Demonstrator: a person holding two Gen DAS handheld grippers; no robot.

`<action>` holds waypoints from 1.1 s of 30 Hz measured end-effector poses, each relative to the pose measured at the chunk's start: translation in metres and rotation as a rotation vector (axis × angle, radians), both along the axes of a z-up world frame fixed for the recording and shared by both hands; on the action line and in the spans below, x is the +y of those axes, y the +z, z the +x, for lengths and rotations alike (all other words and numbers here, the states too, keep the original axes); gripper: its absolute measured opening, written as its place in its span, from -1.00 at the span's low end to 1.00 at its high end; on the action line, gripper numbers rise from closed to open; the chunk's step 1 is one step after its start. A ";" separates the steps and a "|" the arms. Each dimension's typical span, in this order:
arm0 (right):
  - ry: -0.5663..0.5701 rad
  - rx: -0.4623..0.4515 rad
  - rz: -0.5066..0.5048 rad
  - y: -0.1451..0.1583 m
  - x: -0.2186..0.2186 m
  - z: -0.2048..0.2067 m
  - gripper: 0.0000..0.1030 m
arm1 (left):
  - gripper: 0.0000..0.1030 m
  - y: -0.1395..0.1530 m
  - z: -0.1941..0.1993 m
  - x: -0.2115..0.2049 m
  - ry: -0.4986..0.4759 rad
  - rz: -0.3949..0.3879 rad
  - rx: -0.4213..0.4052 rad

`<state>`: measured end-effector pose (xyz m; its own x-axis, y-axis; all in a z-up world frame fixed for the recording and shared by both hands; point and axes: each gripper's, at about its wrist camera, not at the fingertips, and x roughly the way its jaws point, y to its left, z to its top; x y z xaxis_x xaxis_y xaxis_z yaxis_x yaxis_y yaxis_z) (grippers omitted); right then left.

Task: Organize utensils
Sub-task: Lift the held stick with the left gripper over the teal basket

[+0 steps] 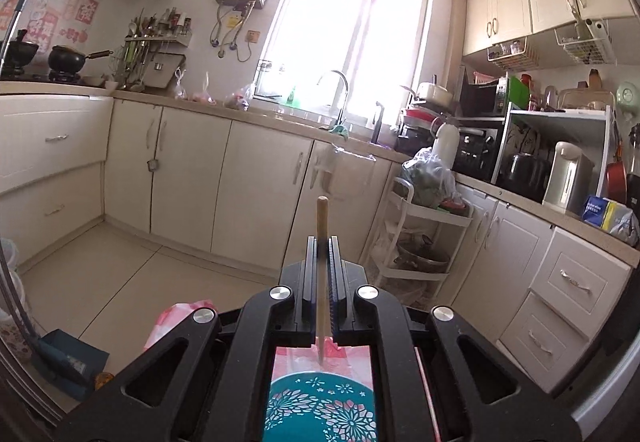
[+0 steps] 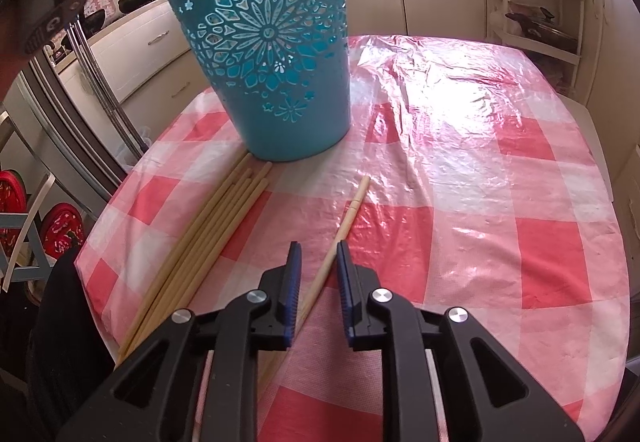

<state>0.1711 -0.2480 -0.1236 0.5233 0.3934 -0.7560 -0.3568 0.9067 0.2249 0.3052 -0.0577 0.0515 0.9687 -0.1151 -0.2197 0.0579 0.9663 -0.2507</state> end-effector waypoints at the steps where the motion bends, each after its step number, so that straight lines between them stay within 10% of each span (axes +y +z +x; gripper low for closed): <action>1: 0.001 0.001 0.002 0.000 0.000 0.000 -0.62 | -0.91 -0.007 0.003 0.000 -0.005 0.000 0.017; 9: 0.004 0.002 0.018 0.000 0.000 0.002 -0.55 | -0.91 -0.036 -0.008 0.004 -0.009 0.029 0.069; 25: 0.016 -0.030 -0.011 -0.002 0.007 -0.003 -0.45 | -0.91 0.013 -0.061 0.025 -0.042 0.029 0.002; 33: 0.017 -0.014 -0.003 -0.001 0.006 -0.002 -0.43 | -0.90 -0.047 -0.025 0.003 -0.082 0.106 0.310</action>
<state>0.1696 -0.2422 -0.1243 0.5268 0.4000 -0.7500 -0.3755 0.9011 0.2169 0.2806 -0.0546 0.0044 0.8425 -0.1505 -0.5172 0.0733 0.9833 -0.1667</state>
